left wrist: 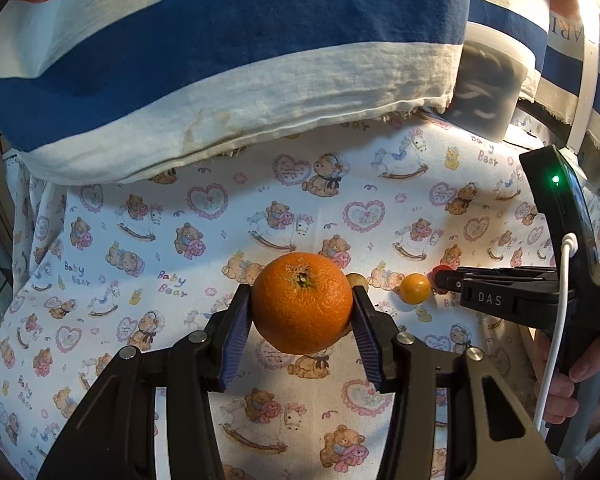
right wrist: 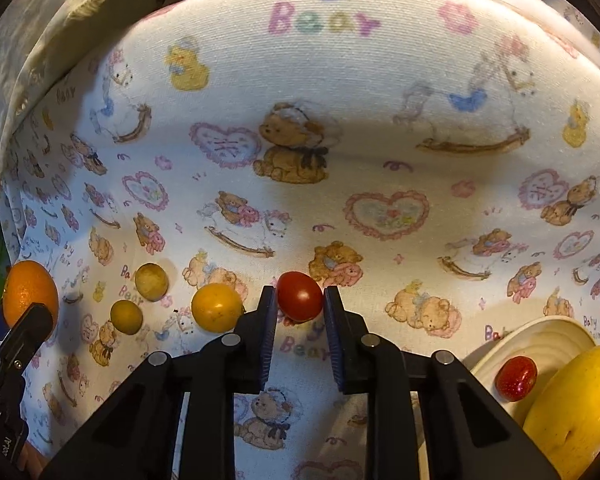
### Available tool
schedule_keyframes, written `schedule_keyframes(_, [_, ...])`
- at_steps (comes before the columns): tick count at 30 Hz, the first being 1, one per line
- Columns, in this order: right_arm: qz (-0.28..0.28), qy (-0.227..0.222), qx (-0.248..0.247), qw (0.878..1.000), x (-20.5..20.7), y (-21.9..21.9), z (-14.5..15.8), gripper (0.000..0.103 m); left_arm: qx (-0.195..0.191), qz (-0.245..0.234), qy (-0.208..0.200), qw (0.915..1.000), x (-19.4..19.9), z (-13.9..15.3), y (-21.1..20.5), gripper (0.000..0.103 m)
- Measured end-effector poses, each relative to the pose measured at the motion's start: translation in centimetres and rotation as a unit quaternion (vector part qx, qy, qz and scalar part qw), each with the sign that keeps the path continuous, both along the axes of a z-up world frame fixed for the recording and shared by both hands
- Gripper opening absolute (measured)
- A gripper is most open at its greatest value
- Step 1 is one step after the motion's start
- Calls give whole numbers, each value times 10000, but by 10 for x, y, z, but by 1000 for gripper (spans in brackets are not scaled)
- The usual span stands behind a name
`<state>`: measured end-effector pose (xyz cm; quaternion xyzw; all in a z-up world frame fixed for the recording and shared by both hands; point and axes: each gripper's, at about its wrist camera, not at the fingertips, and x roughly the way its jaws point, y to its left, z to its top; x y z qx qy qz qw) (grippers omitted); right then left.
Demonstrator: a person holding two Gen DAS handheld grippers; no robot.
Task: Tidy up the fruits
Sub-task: 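Carry the mandarin with the left gripper while the right grasps the red cherry tomato, then carry the mandarin and the cherry tomato over the plate with both grippers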
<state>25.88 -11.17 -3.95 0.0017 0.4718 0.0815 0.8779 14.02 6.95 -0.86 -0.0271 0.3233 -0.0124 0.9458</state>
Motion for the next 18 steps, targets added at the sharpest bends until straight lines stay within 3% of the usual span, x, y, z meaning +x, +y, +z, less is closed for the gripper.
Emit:
schedule_keyframes(10, [207, -344, -72, 9992, -54, 2, 23, 24, 97, -117, -102, 9998, -21, 27, -9, 47])
schedule_keyframes(18, [324, -830, 92, 9960, -117, -30, 59, 24, 116, -421, -425, 9981, -53, 52, -28, 47])
